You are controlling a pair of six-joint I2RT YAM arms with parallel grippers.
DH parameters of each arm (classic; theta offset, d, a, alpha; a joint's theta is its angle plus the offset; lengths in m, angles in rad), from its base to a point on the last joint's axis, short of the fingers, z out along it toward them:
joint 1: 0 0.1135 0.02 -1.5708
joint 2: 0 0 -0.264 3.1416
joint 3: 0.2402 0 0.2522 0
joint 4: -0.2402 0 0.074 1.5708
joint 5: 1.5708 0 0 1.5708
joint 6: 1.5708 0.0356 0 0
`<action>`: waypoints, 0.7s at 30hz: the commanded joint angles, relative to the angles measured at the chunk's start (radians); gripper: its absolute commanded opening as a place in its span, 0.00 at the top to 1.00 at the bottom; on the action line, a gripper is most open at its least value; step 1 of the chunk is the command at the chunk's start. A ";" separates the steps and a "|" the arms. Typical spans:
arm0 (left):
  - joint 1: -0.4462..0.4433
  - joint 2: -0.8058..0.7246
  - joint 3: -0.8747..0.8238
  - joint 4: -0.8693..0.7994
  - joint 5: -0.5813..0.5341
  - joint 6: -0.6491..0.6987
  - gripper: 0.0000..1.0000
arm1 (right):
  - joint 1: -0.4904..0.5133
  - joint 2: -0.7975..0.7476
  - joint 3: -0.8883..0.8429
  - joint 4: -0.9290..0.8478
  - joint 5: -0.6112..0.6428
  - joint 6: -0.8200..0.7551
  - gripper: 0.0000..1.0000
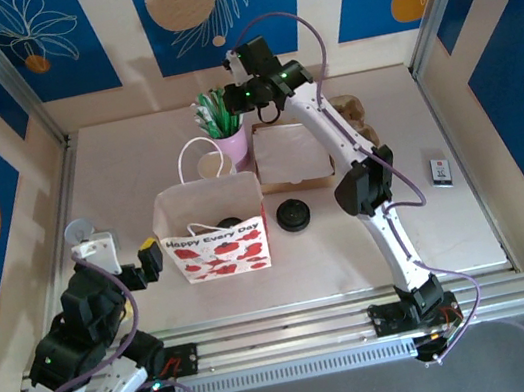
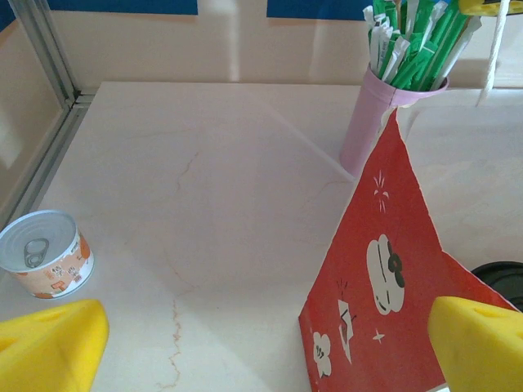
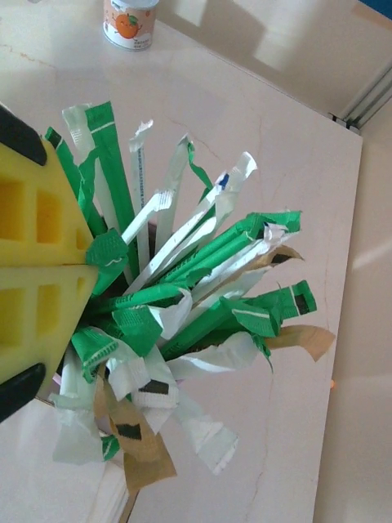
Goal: Pack the takeout coffee
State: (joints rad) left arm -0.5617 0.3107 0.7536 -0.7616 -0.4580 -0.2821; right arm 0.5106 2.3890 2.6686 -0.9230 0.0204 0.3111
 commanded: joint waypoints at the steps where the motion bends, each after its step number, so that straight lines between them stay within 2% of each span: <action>1: -0.012 0.005 -0.009 0.029 -0.017 0.004 0.00 | 0.027 -0.088 0.002 -0.019 0.014 -0.039 1.00; 8: -0.012 0.005 -0.008 0.030 -0.011 0.003 0.00 | 0.044 -0.159 -0.083 0.000 0.046 -0.070 1.00; 21: -0.012 0.002 -0.012 0.034 -0.005 0.006 0.00 | 0.042 -0.232 -0.067 0.000 0.038 -0.093 1.00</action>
State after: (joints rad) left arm -0.5617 0.3107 0.7532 -0.7467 -0.4576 -0.2817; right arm 0.5560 2.2475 2.5801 -0.9321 0.0532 0.2516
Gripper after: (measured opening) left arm 0.998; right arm 0.050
